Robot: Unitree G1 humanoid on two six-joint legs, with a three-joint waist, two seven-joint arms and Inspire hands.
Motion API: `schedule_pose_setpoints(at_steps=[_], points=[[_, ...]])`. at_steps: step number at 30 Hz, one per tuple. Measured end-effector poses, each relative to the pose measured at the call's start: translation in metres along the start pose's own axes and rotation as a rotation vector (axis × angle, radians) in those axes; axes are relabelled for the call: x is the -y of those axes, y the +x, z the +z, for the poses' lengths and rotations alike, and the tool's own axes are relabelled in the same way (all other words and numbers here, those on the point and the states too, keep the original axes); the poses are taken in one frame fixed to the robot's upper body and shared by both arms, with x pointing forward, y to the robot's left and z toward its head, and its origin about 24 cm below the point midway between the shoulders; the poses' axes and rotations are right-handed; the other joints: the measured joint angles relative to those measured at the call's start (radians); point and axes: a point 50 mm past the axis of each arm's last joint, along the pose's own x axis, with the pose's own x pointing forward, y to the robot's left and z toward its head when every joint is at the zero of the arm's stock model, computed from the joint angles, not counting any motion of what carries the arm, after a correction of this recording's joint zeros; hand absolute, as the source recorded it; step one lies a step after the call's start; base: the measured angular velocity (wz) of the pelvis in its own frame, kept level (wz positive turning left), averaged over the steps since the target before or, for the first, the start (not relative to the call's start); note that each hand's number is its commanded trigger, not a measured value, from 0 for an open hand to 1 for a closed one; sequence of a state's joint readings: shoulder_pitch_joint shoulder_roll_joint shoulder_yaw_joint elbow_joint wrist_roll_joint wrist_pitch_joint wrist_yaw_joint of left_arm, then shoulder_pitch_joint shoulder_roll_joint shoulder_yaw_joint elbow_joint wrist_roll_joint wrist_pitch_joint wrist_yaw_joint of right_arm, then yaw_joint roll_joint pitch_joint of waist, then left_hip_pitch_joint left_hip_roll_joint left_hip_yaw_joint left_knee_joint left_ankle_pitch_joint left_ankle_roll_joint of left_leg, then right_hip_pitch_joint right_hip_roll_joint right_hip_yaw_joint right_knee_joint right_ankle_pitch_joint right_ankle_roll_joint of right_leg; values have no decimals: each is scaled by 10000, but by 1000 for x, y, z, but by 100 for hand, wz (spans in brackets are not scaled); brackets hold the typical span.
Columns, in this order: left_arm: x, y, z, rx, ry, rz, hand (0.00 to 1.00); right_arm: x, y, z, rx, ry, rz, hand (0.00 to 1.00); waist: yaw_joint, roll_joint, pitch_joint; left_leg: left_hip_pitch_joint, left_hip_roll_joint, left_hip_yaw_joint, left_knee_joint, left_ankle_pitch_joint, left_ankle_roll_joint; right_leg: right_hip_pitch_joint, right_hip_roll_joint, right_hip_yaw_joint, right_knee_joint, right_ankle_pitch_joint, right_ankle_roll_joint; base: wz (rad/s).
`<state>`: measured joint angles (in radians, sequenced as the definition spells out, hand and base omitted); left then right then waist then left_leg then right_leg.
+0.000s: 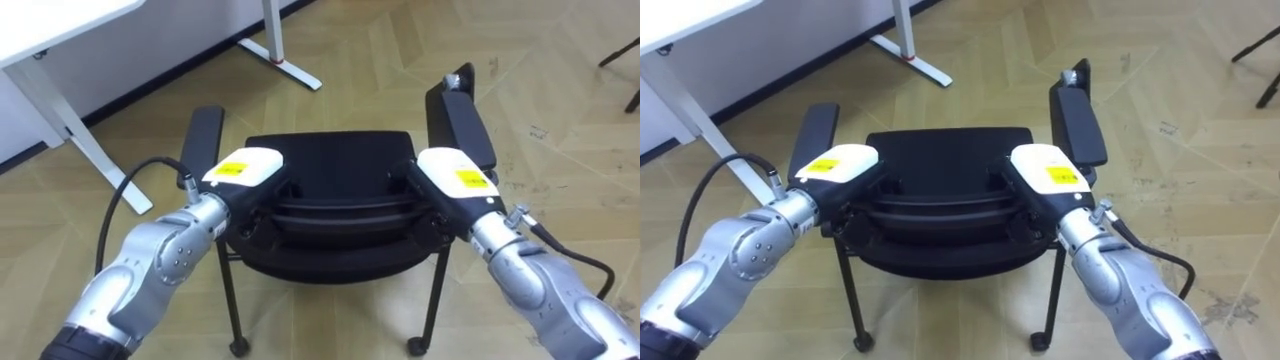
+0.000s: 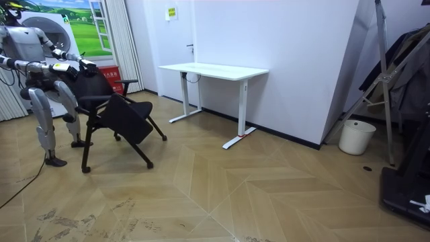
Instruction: Push chair
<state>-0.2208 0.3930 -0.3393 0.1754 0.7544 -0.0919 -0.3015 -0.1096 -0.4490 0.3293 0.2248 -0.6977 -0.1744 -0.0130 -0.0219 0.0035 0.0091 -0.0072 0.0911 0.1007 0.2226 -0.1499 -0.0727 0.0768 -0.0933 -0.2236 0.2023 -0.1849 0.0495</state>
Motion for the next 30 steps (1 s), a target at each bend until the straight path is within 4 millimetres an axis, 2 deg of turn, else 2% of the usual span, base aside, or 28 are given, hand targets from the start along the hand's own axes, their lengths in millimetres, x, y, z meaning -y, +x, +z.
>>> schedule_pose_setpoints(at_steps=[4,11,15,19,20,21,22,24,26,28,29,30], points=[[0,0,0,7,-28,-74,100,0,0,0,14,-3,-12,100,-30,22,4,-4,0,-18,10,0,0,7,0,-10,1,0,0,0],[0,0,0,3,-8,-16,100,-1,-1,-1,79,-21,-109,100,-181,12,11,-260,26,-102,425,-5,1,37,-17,-275,46,-1,0,9],[3,1,-2,15,-61,128,100,-4,2,-4,79,87,-221,100,-250,-68,61,-429,45,-189,745,-29,7,-99,-53,-428,272,-30,0,5],[-3,6,-2,97,-24,318,100,-2,6,-7,-19,191,-403,100,-242,-139,120,-882,179,-180,1374,-336,39,-504,-85,-533,1042,-359,-81,6],[-4,7,-3,105,1,406,100,-2,9,-8,-54,278,-397,100,-231,-214,174,-986,241,-177,1713,-436,25,-579,-82,-534,1313,-504,-117,6],[-5,10,-4,110,30,377,100,-4,10,-10,-117,372,-381,100,-260,-154,219,-1175,399,-190,2233,-677,-18,-588,20,-551,1565,-659,-162,7],[-6,12,-5,120,28,358,100,-4,11,-11,-141,385,-402,100,-285,-128,239,-1275,478,-180,2503,-788,-28,-611,63,-552,1714,-762,-193,13],[-6,16,-6,114,-18,319,100,-3,14,-11,-176,402,-421,100,-308,-110,251,-1472,618,-125,3164,-1118,-55,-899,36,-529,2555,-1355,-254,14],[-4,16,-7,78,-48,266,100,-5,14,-11,-171,386,-380,100,-317,-105,251,-1473,682,-88,3386,-1185,-117,-977,1,-542,3005,-1651,-318,11],[1,16,-7,97,-198,174,100,-7,11,-11,-155,293,-352,100,-386,40,207,-1598,862,-7,3762,-1170,-138,-871,110,-683,3055,-1750,-416,21],[3,16,-7,79,-269,87,100,-10,9,-13,-158,238,-364,100,-461,105,216,-1867,1052,136,4464,-1032,-52,-774,162,-785,3143,-1853,-488,20],[7,16,-8,55,-407,-24,100,-13,8,-13,-138,217,-330,100,-473,167,199,-2262,1254,190,5370,-771,240,-666,242,-785,3208,-1931,-566,16]])
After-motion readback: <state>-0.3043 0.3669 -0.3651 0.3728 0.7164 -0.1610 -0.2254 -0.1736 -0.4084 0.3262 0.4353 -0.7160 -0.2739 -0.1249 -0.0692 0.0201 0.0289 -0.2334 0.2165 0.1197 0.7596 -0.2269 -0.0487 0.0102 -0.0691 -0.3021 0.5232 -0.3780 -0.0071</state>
